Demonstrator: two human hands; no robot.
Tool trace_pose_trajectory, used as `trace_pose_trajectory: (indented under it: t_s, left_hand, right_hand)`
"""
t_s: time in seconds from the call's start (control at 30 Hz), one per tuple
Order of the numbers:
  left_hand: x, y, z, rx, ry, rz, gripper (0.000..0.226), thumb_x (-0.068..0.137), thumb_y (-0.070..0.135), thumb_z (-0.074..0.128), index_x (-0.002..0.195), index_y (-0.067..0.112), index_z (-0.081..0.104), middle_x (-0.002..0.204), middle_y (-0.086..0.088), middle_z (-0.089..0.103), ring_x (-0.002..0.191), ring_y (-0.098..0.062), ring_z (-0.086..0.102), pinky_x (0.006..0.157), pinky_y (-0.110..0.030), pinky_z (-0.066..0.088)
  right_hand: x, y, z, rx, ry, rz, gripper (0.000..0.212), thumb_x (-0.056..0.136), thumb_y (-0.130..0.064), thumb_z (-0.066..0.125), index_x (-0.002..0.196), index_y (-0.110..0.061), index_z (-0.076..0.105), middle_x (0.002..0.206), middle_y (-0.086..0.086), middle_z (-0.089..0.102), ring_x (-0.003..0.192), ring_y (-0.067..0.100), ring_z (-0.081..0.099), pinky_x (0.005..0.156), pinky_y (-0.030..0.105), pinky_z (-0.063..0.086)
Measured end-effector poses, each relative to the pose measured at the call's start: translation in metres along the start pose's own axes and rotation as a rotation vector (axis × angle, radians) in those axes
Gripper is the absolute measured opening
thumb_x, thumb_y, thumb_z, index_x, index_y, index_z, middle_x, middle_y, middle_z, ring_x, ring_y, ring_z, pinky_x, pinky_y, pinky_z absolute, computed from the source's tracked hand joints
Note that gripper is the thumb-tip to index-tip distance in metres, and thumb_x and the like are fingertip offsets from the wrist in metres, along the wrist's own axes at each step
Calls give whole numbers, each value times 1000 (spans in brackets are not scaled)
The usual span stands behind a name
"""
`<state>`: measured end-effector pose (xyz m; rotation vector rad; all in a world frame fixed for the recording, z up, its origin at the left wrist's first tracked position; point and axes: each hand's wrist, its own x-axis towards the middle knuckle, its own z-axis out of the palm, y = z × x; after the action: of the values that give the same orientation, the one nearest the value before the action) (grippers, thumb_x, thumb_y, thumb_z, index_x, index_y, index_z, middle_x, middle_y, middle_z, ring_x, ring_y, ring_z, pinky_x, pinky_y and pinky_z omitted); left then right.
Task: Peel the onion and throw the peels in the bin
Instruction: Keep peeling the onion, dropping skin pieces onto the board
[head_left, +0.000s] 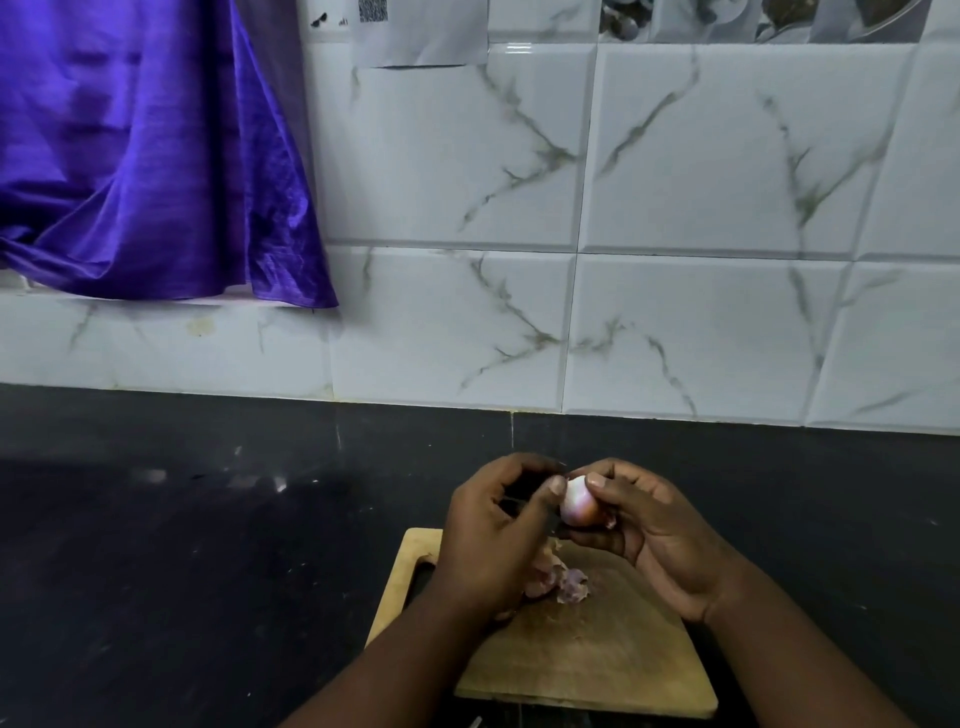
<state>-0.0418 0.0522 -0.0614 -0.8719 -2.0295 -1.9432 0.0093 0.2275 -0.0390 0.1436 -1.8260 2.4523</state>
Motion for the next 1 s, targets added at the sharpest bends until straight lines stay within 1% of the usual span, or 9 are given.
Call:
trace_pose_trajectory:
  t_s: [0.17,0.3,0.47,0.57,0.63,0.7,0.83,0.9,1.0]
  left_hand:
    - [4,-7,-1,99,26,59,18,95,4,73,94,21,79,92,7,76,92,-13,72,78,-28,61]
    - [3,-8,0,209,-23,58,26,101,4,62,89,27,68,88,7,68,85,-10,65,70,-23,53]
    - [6,-11,-3,114,192,-99,33,109,28,52,76,23,55,69,0,58,63,-8,52,62,-34,45]
    - [3,-12,-2,351,99,-57,41,102,35,64,64,22,54,61,6,54,57,-9,50,57,-37,44]
    - [0,-11,-1,496,38,-33,22,92,27,76,76,26,61,74,7,62,68,-10,60,62,-37,54]
    - [1,-10,-3,462,33,-45,17,87,18,77,91,30,65,86,8,65,78,-9,63,68,-34,58]
    - [-1,-6,1,398,-9,51,2,94,31,73,92,31,71,87,11,67,81,-7,64,69,-36,58]
    - [-3,-4,3,373,-28,109,9,93,40,74,98,32,74,89,13,69,83,-6,66,69,-33,59]
    - [-2,-4,1,380,9,134,14,90,34,81,103,31,78,93,16,72,87,-4,68,71,-26,61]
  right_hand:
    - [0,2,0,-80,1,7,45,83,-19,82,113,9,65,109,33,68,90,35,67,76,39,63]
    - [-1,2,4,-113,-31,1,52,72,-27,84,109,6,69,109,34,68,92,37,68,78,43,63]
    - [-4,-3,5,35,-38,-27,61,59,-37,96,102,-3,71,98,24,72,84,33,73,71,34,64]
    - [-3,-4,3,56,90,-16,52,62,-41,95,95,-9,70,93,19,71,76,25,71,67,29,62]
    - [-1,-3,1,50,164,23,35,75,-36,82,92,-9,67,92,21,65,68,20,66,62,26,58]
    - [1,-1,-1,55,193,48,27,81,-31,76,89,-8,64,93,22,65,70,18,67,65,26,58]
    - [3,1,-4,112,192,45,29,80,-23,75,99,-5,63,103,23,74,84,23,72,76,32,62]
    - [4,1,-3,137,180,36,35,81,-18,74,109,-2,62,113,28,73,89,26,74,78,32,64]
    - [4,2,-2,118,194,17,46,78,-16,75,120,-2,64,116,24,74,92,25,75,80,33,64]
